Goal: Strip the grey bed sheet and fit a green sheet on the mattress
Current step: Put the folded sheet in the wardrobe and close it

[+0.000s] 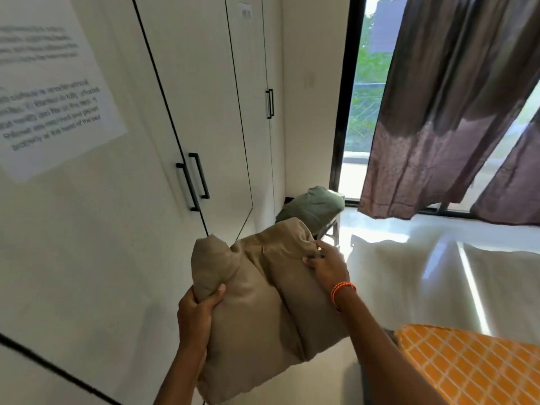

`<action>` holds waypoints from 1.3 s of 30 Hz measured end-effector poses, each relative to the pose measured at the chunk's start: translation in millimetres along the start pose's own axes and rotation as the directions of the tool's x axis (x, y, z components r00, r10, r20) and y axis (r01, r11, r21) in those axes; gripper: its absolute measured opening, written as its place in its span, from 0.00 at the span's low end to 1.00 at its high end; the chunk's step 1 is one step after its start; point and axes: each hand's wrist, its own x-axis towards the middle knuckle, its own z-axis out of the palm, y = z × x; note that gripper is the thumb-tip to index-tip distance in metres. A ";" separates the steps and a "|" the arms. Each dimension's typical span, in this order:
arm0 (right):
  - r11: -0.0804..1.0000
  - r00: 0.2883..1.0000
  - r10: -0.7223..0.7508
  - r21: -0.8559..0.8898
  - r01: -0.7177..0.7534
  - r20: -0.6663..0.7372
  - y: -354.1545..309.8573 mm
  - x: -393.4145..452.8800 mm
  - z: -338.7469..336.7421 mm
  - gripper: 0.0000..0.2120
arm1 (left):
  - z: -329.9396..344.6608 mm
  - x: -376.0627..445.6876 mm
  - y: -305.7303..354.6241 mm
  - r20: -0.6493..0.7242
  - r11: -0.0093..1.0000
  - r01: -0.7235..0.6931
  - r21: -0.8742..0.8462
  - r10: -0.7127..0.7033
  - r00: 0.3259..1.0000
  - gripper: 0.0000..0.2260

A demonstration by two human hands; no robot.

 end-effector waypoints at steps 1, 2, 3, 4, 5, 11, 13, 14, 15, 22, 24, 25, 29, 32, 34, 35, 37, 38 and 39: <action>1.000 1.000 -0.013 -0.004 0.013 0.006 -6.5 19.8 12.2 0.13 | 3.4 17.0 5.3 -0.030 1.000 0.005 -0.002 -0.005 1.000 0.21; 1.000 1.000 -0.017 -0.021 0.017 0.020 -12.1 36.8 24.0 0.13 | 6.4 32.2 10.3 -0.053 1.000 0.000 -0.001 0.000 0.999 0.23; 0.999 0.999 -0.032 -0.040 0.034 0.040 -17.5 50.9 34.8 0.13 | 9.6 45.3 14.3 -0.074 1.000 -0.007 0.014 0.008 0.997 0.26; 0.997 0.997 -0.046 -0.064 0.049 0.055 -22.8 68.4 48.1 0.12 | 13.2 59.6 18.3 -0.097 0.999 -0.006 0.033 0.009 0.995 0.28; 0.994 0.996 -0.066 -0.089 0.071 0.060 -30.5 81.8 60.8 0.13 | 16.5 70.4 21.4 -0.123 0.999 -0.011 0.052 0.017 0.992 0.29; 0.939 0.938 -0.234 -0.192 0.286 0.254 -87.8 136.0 142.9 0.17 | 55.8 101.5 45.1 -0.224 0.991 -0.079 0.110 0.102 0.969 0.30; 0.902 0.869 -0.284 -0.193 0.385 0.404 -106.9 147.5 166.8 0.18 | 69.4 102.1 53.2 -0.299 0.994 -0.076 0.076 0.096 0.950 0.27; 0.895 0.843 -0.295 -0.179 0.408 0.449 -115.2 157.5 177.7 0.18 | 75.7 105.8 58.8 -0.333 0.995 -0.093 0.047 0.103 0.937 0.26; 0.894 0.827 -0.301 -0.160 0.418 0.475 -120.8 167.5 186.8 0.17 | 80.8 110.4 63.4 -0.357 0.993 -0.116 0.023 0.116 0.927 0.26; 0.956 0.865 -0.257 -0.020 0.294 0.432 -132.0 237.9 212.5 0.27 | 124.7 152.3 75.4 -0.420 0.991 -0.137 -0.007 0.122 0.899 0.33; 0.945 0.827 -0.272 -0.025 0.326 0.491 -132.3 251.4 222.1 0.36 | 135.8 161.2 75.4 -0.446 0.991 -0.128 -0.028 0.103 0.889 0.35; 0.941 0.810 -0.279 -0.020 0.337 0.515 -131.2 257.7 227.1 0.37 | 140.6 165.9 74.8 -0.455 0.992 -0.119 -0.038 0.089 0.886 0.35; 0.938 0.754 -0.295 0.030 0.345 0.587 -125.0 278.8 242.0 0.27 | 149.3 188.6 73.9 -0.481 0.995 -0.095 -0.043 0.063 0.874 0.35; 0.931 0.704 -0.322 0.079 0.355 0.634 -122.1 290.2 249.6 0.19 | 153.5 201.5 71.1 -0.521 0.994 -0.109 -0.011 0.087 0.849 0.36; 0.933 0.691 -0.323 0.095 0.346 0.647 -120.5 294.5 252.9 0.16 | 157.8 205.8 70.1 -0.540 0.994 -0.106 -0.007 0.085 0.837 0.37; 0.933 0.688 -0.324 0.099 0.346 0.649 -118.6 296.9 254.7 0.16 | 160.5 207.4 69.0 -0.548 0.995 -0.099 -0.009 0.078 0.833 0.38; 0.931 0.678 -0.332 0.110 0.349 0.656 -112.7 300.5 257.8 0.17 | 165.4 209.4 67.5 -0.558 0.997 -0.081 -0.008 0.063 0.827 0.39; 0.931 0.673 -0.335 0.121 0.345 0.659 -109.9 302.1 258.3 0.17 | 167.1 210.1 67.0 -0.559 0.997 -0.076 -0.009 0.058 0.827 0.39; 0.933 0.670 -0.335 0.132 0.336 0.662 -107.5 303.0 257.6 0.18 | 169.5 210.5 65.0 -0.562 0.998 -0.069 -0.013 0.050 0.826 0.38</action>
